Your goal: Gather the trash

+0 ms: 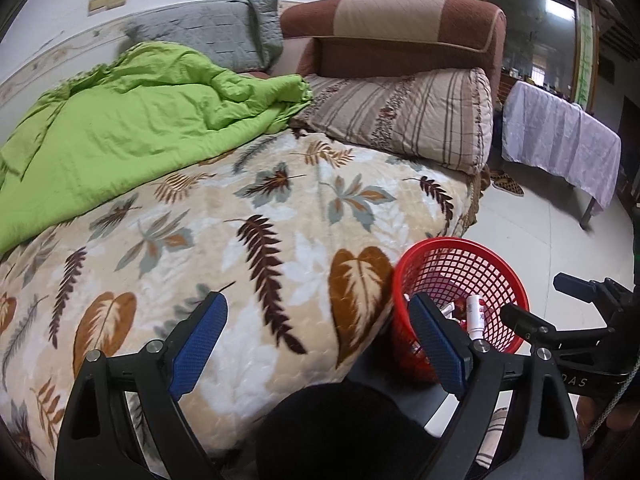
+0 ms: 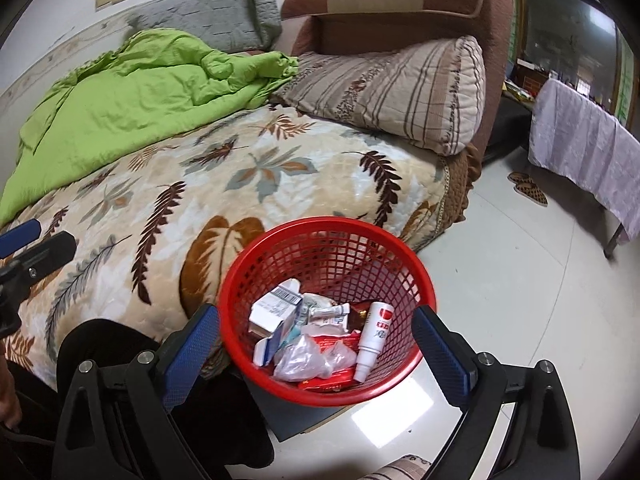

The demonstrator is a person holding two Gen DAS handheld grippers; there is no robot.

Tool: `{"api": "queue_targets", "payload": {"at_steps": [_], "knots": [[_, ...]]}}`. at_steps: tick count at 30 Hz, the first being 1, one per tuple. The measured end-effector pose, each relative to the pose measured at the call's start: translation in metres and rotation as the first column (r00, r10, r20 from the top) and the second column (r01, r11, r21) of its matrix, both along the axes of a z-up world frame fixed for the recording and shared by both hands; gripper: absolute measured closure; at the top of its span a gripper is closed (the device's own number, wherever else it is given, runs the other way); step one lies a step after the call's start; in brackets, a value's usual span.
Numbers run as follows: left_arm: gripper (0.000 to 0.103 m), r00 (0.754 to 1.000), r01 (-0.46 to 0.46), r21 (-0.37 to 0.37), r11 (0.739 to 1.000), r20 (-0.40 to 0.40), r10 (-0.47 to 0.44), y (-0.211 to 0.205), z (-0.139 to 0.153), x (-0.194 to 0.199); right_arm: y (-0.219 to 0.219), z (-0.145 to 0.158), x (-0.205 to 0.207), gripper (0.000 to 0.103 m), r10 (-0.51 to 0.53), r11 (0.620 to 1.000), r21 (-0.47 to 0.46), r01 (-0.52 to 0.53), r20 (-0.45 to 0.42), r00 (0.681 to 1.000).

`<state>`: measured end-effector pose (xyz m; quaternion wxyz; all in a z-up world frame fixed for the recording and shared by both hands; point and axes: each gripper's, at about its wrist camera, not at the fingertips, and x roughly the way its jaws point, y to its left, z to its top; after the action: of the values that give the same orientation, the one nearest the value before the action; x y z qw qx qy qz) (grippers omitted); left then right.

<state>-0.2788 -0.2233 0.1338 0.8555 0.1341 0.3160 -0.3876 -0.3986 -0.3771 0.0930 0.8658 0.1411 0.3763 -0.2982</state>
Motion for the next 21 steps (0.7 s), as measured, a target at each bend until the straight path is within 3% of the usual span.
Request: {"api": "queue_targets", "payload": {"at_steps": [4, 10, 15, 21], "knots": [[0.011, 1.0, -0.027, -0.015, 1.0, -0.01, 0.027, 0.02, -0.001, -0.001, 0.016, 0.0, 0.002, 0.004, 0.014, 1.0, 0.002, -0.014, -0.008, 1.0], [0.011, 0.998, -0.067, -0.031, 0.997, 0.003, 0.067, 0.043, -0.006, -0.008, 0.039, 0.01, 0.001, 0.003, 0.01, 0.996, -0.087, -0.013, -0.03, 1.0], [0.007, 0.989, -0.108, -0.04, 0.993, 0.094, 0.111, 0.058, -0.006, -0.018, 0.044, 0.024, -0.008, 0.002, -0.001, 0.991, -0.137, 0.004, 0.025, 1.0], [0.004, 0.985, -0.117, -0.084, 0.99, 0.116, 0.127, 0.064, 0.002, -0.021, 0.052, 0.039, -0.013, 0.001, 0.01, 0.982, -0.19, 0.007, 0.088, 0.996]]}}
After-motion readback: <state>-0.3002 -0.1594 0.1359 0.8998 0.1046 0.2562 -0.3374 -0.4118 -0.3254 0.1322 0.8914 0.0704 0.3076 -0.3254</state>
